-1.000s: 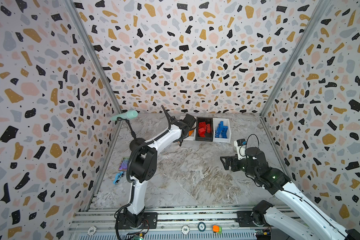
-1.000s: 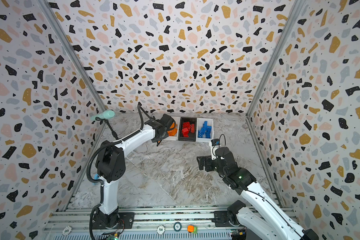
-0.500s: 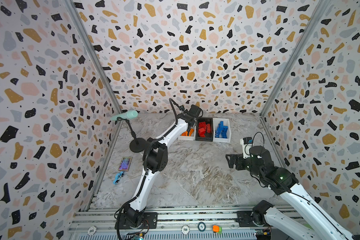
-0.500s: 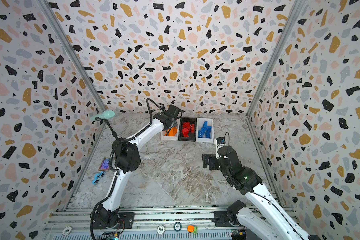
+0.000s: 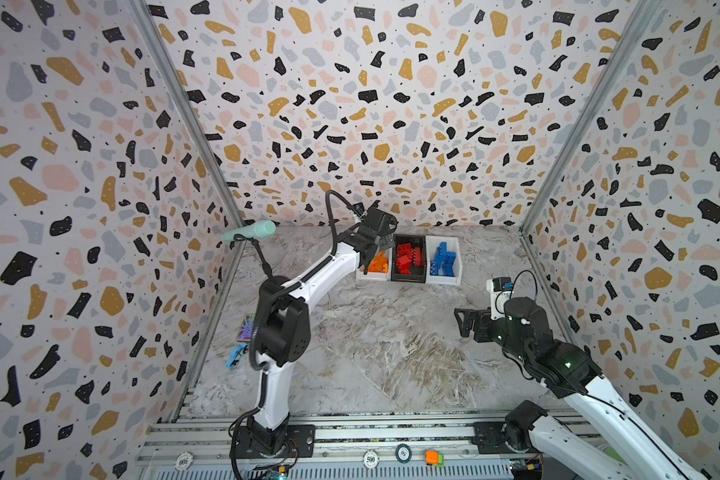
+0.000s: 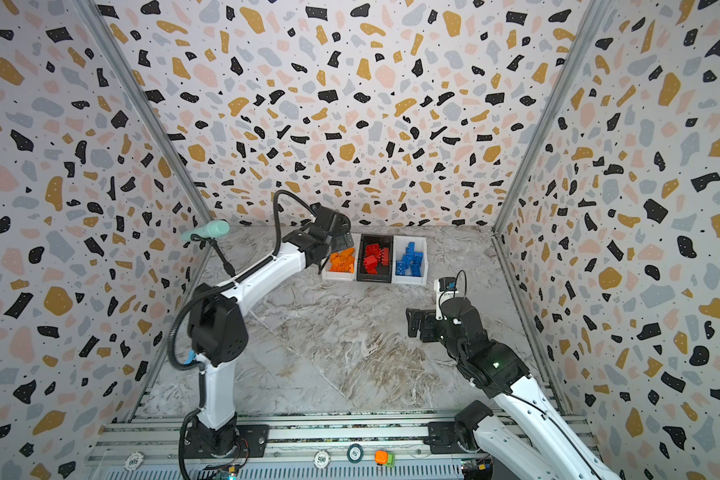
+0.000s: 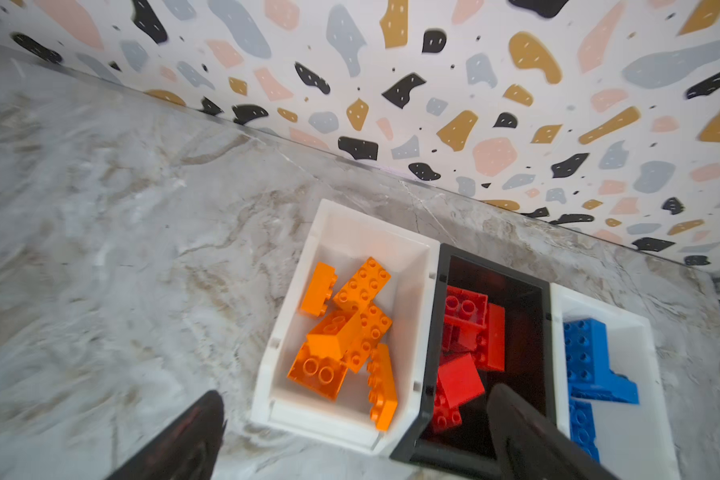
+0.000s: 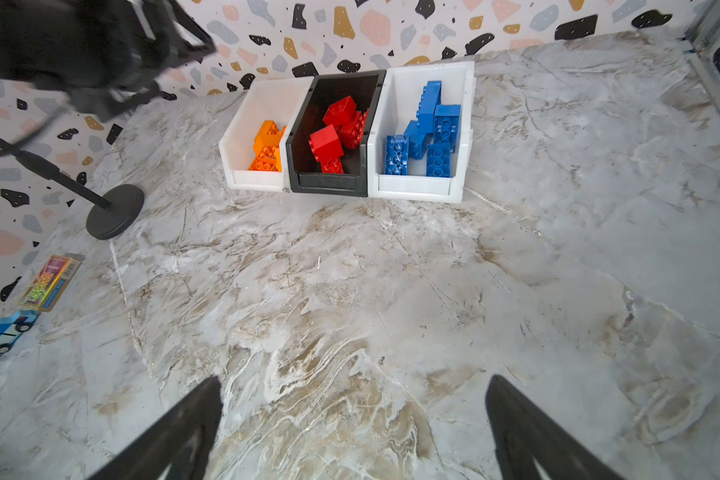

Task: Sort the legos into containers by color

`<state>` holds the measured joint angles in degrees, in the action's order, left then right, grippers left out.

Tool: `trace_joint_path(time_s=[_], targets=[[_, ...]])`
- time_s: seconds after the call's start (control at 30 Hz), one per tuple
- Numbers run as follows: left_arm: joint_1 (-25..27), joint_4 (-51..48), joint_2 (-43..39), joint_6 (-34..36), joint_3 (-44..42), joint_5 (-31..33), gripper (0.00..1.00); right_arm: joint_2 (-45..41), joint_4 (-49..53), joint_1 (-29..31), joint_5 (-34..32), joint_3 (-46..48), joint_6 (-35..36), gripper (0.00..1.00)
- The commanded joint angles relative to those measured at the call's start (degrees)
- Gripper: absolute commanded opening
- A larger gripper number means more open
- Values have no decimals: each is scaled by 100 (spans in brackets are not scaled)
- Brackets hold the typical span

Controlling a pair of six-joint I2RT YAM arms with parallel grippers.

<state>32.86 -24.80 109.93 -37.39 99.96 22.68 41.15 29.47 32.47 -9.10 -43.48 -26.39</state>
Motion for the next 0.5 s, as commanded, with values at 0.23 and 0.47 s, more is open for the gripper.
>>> trace_joint_path(time_s=[0.23,0.47], targets=[[20,3402,-4008,1952,-5104,1908,100,208,-1905,-59,-1100,1066,1066,99],[-76,4299,-5216,2840,-6737,3052,100,-206,-3930,-153,-2165,2193,1473,99]])
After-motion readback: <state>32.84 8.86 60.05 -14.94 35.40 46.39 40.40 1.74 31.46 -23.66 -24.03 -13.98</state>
